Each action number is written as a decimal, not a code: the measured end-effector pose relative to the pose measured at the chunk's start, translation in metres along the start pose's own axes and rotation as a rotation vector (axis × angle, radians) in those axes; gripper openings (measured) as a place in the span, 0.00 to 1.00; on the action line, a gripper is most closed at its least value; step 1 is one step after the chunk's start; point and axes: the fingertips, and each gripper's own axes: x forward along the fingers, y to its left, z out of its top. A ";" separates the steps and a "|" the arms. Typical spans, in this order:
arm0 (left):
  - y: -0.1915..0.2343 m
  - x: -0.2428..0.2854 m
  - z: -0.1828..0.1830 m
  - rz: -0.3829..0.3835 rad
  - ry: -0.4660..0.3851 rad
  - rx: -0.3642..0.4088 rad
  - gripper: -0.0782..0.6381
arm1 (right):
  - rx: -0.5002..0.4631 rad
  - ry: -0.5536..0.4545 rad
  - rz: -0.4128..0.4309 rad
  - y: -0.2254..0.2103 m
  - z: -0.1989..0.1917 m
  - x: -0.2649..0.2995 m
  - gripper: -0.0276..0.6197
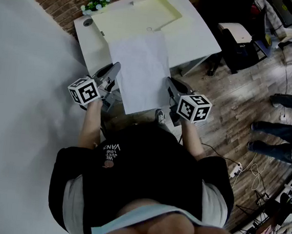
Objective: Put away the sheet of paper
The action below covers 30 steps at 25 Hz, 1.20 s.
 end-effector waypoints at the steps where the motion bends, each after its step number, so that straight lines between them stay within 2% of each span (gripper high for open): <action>1: 0.000 0.001 0.000 0.003 -0.002 -0.002 0.11 | -0.001 0.002 0.003 -0.001 0.000 0.001 0.04; 13: -0.001 0.020 0.002 0.054 -0.039 -0.005 0.11 | -0.007 0.015 0.067 -0.024 0.017 0.006 0.05; 30: -0.017 0.076 -0.013 0.153 -0.146 -0.034 0.11 | -0.038 0.091 0.177 -0.093 0.050 0.005 0.05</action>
